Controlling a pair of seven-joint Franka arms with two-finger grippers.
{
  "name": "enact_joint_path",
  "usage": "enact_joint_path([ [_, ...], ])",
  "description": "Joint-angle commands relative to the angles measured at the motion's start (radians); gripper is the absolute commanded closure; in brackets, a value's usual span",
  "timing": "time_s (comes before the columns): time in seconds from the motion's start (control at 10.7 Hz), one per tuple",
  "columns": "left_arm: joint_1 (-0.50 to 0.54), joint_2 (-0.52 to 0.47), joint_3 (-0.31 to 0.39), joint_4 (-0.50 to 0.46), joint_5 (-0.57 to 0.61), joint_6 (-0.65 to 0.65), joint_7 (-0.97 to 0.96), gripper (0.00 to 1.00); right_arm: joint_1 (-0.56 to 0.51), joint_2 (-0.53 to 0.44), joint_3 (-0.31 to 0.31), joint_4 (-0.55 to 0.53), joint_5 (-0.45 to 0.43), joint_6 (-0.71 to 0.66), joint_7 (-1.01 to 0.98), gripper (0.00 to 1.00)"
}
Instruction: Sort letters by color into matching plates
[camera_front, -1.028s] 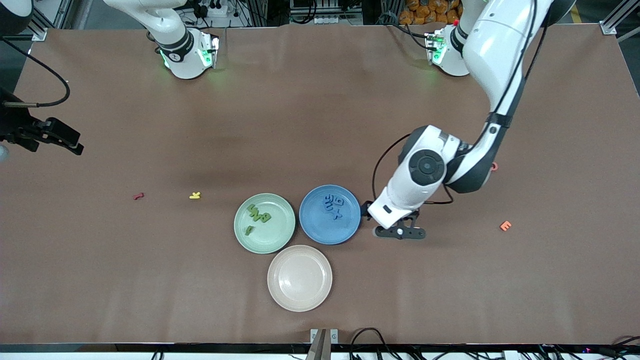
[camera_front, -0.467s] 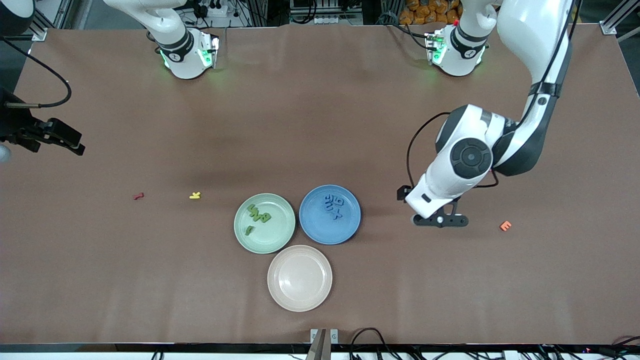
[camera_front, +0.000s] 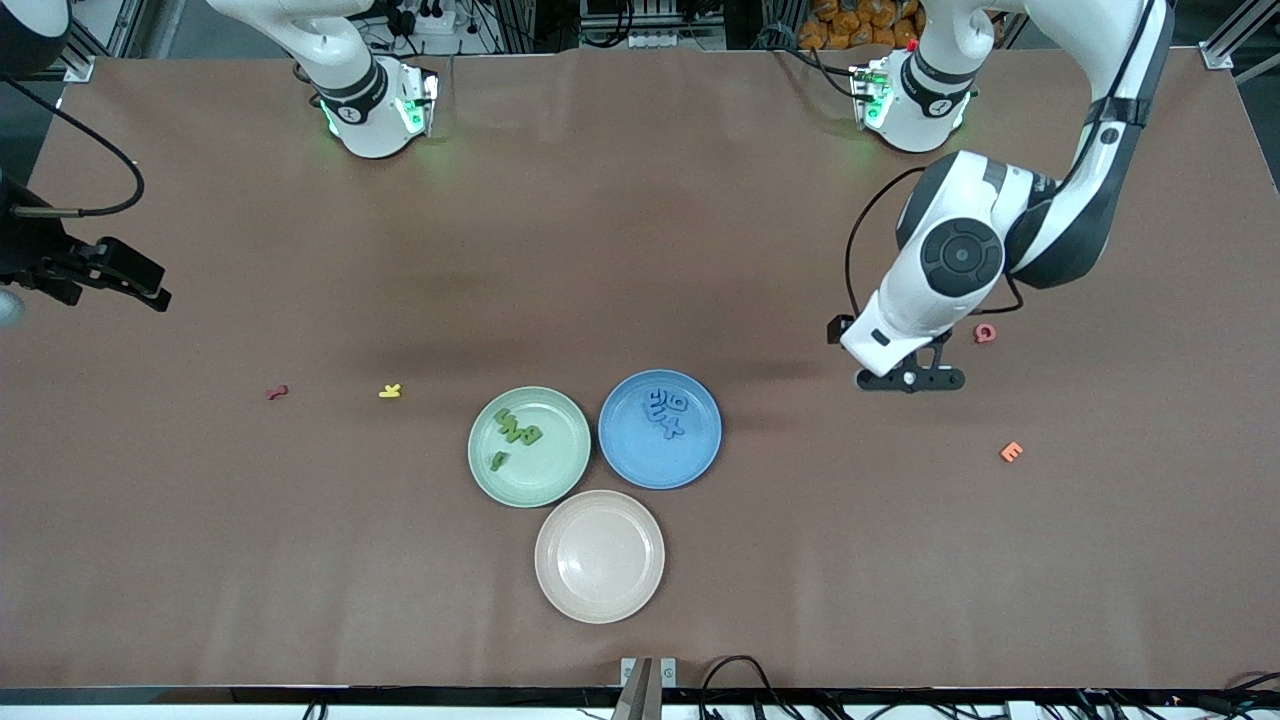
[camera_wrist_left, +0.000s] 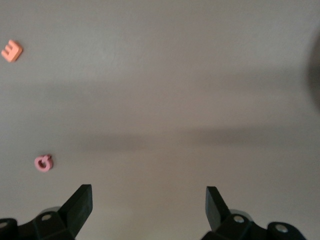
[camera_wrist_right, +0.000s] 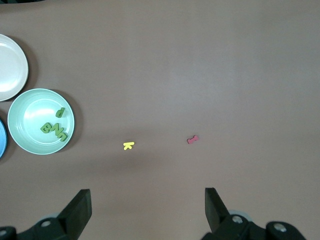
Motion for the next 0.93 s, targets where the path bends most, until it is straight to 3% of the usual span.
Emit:
enact_joint_path([
  [0.0,0.028,-0.115,-0.010,-0.147,-0.020,0.019,0.020,0.00,-0.001,-0.002,0.003,0.001,0.010,0.002,-0.001,0.00],
  [0.47,0.110,-0.135,-0.009,-0.052,-0.028,0.028,0.043,0.00,-0.001,-0.001,0.003,0.001,0.010,0.002,-0.001,0.00],
  [0.84,0.150,-0.132,-0.001,0.162,-0.071,-0.111,0.039,0.00,0.002,-0.001,0.003,0.001,0.010,0.002,0.000,0.00],
])
